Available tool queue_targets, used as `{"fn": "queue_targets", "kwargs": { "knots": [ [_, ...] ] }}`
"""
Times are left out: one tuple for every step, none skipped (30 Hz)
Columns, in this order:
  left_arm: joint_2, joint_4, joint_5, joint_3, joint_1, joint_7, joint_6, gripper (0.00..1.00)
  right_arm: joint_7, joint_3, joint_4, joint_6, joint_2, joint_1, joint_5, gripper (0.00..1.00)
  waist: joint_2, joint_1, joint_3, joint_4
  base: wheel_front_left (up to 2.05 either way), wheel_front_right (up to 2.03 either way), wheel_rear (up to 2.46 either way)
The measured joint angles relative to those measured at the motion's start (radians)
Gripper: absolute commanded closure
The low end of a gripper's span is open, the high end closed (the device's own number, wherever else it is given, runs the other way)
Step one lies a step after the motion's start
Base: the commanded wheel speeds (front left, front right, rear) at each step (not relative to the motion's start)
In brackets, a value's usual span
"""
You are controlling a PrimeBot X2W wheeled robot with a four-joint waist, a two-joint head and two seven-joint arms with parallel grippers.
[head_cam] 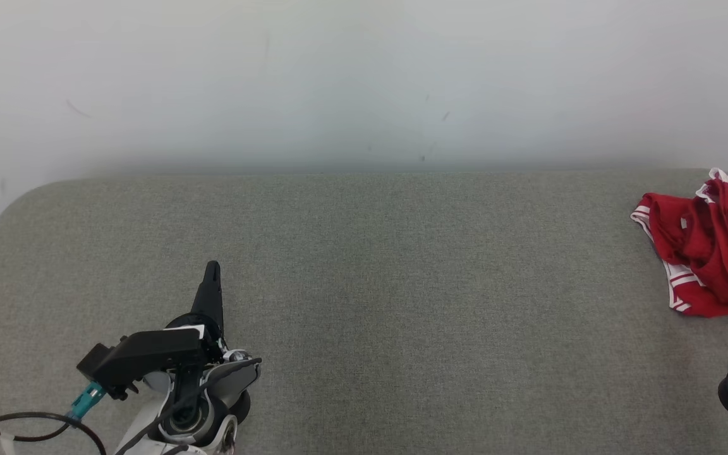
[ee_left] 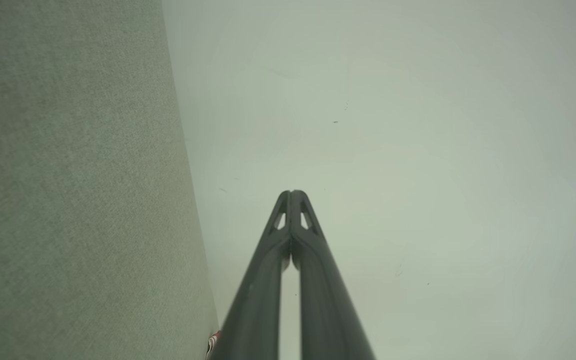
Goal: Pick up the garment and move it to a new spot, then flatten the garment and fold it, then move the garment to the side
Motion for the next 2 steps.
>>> {"fn": "queue_targets", "kwargs": {
  "knots": [
    [0.000, 0.000, 0.000, 0.000, 0.000, 0.000, 0.000, 1.00, 0.000, 0.000, 0.000, 0.000, 0.000, 0.000, 0.000, 1.00, 0.0001, 0.0000, 0.000, 0.000, 0.00, 0.00, 0.00],
    [0.000, 0.000, 0.000, 0.000, 0.000, 0.000, 0.000, 1.00, 0.000, 0.000, 0.000, 0.000, 0.000, 0.000, 0.000, 1.00, 0.0001, 0.0000, 0.000, 0.000, 0.00, 0.00, 0.00]
  ]
}}
